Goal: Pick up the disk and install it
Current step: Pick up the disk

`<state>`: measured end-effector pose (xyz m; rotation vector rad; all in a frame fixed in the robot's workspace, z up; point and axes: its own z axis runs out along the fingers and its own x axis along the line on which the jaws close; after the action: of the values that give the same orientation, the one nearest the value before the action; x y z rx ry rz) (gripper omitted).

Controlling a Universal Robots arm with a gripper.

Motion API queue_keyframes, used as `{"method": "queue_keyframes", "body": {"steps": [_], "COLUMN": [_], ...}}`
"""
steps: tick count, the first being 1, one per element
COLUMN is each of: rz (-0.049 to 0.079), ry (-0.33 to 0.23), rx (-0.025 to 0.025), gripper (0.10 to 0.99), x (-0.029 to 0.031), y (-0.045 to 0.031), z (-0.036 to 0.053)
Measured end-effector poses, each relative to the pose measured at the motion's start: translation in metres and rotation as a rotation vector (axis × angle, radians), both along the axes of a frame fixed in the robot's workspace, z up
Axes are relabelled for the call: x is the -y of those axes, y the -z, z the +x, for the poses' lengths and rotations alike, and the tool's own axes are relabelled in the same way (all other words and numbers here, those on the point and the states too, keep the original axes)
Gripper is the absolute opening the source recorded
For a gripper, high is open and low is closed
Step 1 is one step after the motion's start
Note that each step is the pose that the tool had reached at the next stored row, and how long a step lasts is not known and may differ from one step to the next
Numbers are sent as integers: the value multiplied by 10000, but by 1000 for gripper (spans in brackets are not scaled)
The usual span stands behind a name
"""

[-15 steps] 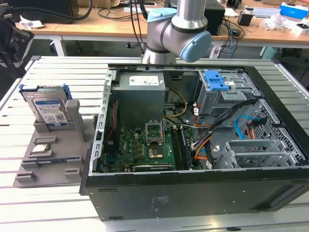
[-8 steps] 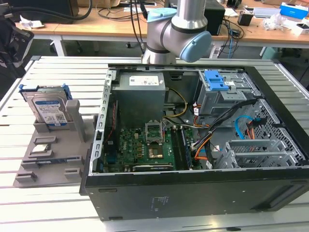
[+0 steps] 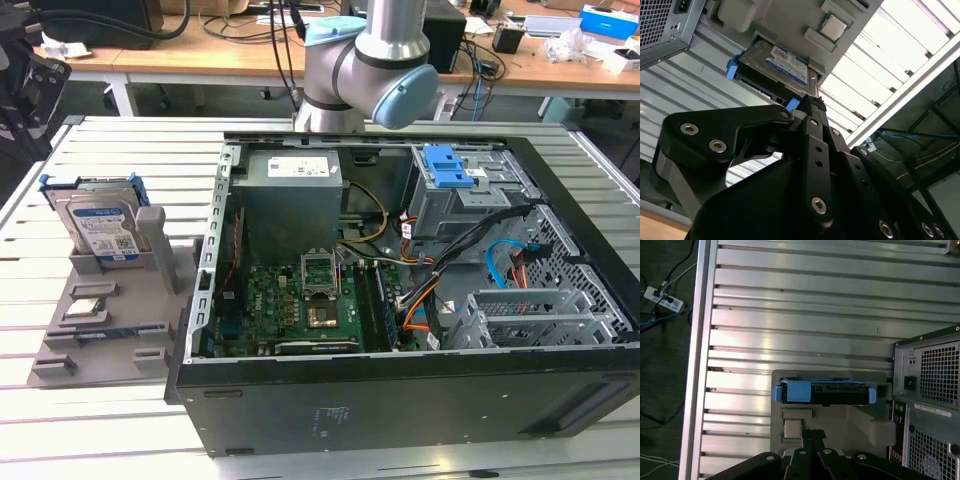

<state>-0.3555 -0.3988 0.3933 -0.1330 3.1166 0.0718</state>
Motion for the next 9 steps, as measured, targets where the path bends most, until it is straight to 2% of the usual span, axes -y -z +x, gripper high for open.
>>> {"method": "queue_keyframes", "body": {"steps": [2, 4, 7, 9], "rz": [0, 0, 0, 1], "ry": [-535, -770, -1452, -1644], "rx": [0, 0, 0, 1], "gripper": [102, 102, 102, 102], "x": [0, 0, 0, 0], "y": [0, 0, 0, 1], "z": [0, 0, 0, 0]}}
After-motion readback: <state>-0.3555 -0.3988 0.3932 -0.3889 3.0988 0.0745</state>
